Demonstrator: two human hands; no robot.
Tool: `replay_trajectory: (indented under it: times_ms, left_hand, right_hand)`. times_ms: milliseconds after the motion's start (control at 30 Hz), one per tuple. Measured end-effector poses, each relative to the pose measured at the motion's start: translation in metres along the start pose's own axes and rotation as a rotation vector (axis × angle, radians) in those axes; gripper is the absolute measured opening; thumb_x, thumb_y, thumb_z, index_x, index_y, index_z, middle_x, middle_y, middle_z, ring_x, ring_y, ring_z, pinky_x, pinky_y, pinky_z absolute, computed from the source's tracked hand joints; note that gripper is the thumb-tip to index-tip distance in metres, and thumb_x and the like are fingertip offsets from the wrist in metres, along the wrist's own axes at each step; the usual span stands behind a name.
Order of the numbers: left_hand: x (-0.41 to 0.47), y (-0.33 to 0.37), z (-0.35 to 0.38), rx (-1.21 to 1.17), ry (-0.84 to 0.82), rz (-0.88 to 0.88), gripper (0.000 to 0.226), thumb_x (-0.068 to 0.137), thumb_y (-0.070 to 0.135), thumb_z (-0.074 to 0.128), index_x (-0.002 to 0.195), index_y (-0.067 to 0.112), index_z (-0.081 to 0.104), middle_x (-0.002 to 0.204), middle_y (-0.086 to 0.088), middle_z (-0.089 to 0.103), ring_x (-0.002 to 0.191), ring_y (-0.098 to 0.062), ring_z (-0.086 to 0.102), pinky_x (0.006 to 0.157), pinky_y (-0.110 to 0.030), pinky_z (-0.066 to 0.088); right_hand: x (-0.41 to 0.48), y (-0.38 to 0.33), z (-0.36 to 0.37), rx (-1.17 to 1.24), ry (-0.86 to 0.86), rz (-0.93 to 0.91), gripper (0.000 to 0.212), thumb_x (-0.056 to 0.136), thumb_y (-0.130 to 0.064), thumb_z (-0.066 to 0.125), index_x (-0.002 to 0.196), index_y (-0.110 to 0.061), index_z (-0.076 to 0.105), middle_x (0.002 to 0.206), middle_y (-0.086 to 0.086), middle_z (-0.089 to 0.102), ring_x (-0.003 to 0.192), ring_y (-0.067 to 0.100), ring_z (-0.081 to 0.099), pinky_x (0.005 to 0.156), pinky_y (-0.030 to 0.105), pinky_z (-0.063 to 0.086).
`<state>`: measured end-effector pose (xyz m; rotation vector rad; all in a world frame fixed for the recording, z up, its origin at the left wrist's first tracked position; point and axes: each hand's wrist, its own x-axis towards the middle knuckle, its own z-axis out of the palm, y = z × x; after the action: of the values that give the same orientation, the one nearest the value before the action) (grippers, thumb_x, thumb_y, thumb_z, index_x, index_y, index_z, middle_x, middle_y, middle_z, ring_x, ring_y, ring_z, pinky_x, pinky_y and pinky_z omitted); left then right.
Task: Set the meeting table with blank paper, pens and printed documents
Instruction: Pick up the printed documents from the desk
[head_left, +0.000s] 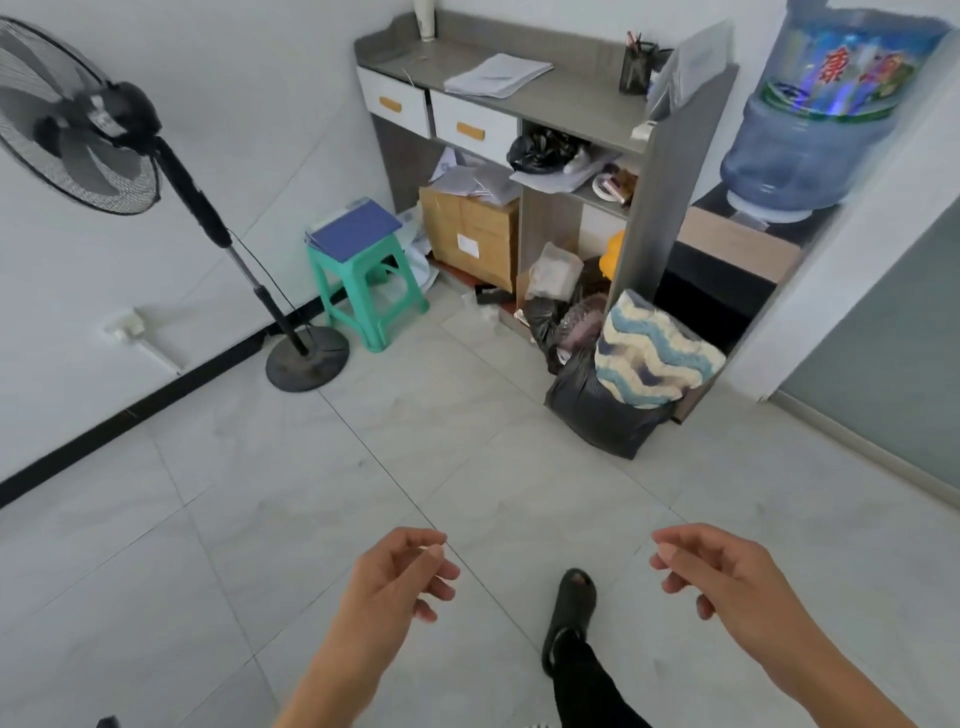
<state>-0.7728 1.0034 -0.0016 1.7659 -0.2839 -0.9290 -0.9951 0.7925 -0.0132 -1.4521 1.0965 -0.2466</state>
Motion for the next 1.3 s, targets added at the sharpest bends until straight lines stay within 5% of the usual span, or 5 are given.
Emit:
replay_trajectory:
  times_ms: [267, 700, 933, 1133, 1300]
  left_hand:
    - [0.165, 0.085, 0.006, -0.050, 0.085, -0.027, 0.021, 0.081, 0.013, 0.064, 0.098, 0.001, 0.066, 0.072, -0.014, 0.072, 0.060, -0.022, 0.065, 0.046, -0.028, 0.047]
    - [0.384, 0.164, -0.062, -0.112, 0.226, -0.069, 0.013, 0.093, -0.002, 0.053, 0.095, 0.000, 0.065, 0.068, -0.014, 0.072, 0.057, -0.023, 0.064, 0.044, -0.028, 0.046]
    - [0.529, 0.248, -0.139, -0.065, 0.169, -0.002, 0.009, 0.089, 0.006, 0.062, 0.095, 0.000, 0.065, 0.067, -0.013, 0.072, 0.057, -0.022, 0.064, 0.043, -0.027, 0.046]
    - [0.641, 0.317, -0.146, 0.024, 0.031, 0.023, 0.012, 0.093, -0.001, 0.054, 0.094, 0.003, 0.065, 0.069, -0.012, 0.072, 0.056, -0.018, 0.064, 0.046, -0.027, 0.046]
    - [0.731, 0.355, -0.127, 0.075, -0.057, 0.017, 0.013, 0.093, -0.001, 0.054, 0.096, 0.003, 0.065, 0.070, -0.011, 0.072, 0.059, -0.020, 0.065, 0.047, -0.028, 0.047]
  right_hand:
    - [0.204, -0.092, -0.008, -0.019, -0.056, 0.002, 0.010, 0.092, -0.010, 0.062, 0.095, -0.014, 0.071, 0.077, 0.001, 0.076, 0.066, 0.015, 0.068, 0.052, 0.028, 0.044]
    - [0.452, -0.259, 0.085, -0.164, -0.218, -0.111, 0.010, 0.092, -0.014, 0.063, 0.096, -0.018, 0.071, 0.085, 0.001, 0.075, 0.075, 0.020, 0.070, 0.050, 0.023, 0.043]
    - [0.549, -0.333, 0.142, -0.078, -0.116, -0.059, 0.010, 0.090, -0.011, 0.065, 0.096, -0.016, 0.071, 0.078, 0.006, 0.076, 0.061, 0.011, 0.066, 0.047, 0.026, 0.041]
    - [0.616, -0.381, 0.144, -0.067, 0.013, -0.104, 0.012, 0.091, -0.014, 0.063, 0.094, -0.022, 0.072, 0.078, 0.009, 0.075, 0.072, 0.027, 0.067, 0.051, 0.031, 0.045]
    - [0.693, -0.407, 0.131, -0.020, 0.071, -0.054, 0.011, 0.091, -0.011, 0.064, 0.094, -0.018, 0.071, 0.082, 0.006, 0.076, 0.061, 0.009, 0.066, 0.051, 0.029, 0.044]
